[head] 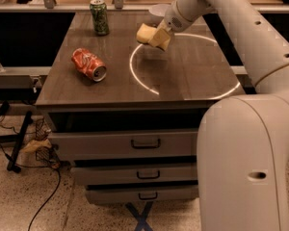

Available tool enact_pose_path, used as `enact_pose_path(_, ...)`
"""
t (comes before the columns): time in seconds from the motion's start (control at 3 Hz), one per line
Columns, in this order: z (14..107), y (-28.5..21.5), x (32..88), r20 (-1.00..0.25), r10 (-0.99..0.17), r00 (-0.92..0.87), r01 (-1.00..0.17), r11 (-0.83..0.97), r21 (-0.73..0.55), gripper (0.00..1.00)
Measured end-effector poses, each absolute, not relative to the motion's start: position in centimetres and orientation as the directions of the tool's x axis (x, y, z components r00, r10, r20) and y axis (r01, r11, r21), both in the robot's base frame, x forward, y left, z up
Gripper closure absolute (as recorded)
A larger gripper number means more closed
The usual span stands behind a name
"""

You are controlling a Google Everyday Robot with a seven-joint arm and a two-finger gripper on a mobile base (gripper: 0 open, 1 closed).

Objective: Move sponge near green can

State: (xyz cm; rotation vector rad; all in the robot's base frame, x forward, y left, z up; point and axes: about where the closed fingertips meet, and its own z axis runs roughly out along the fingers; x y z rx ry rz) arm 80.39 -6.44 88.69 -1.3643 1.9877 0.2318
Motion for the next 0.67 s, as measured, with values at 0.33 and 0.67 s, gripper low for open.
enact_pose_path(0.33, 89.8, -3.1, 83.2, -0.701, -0.668, -0.249, -0.848, 0.500, -0.175, 1.00)
enact_pose_path(0.67, 90.8, -0.4, 84.2, -0.723, -0.644, -0.250, -0.848, 0.506, -0.157, 1.00)
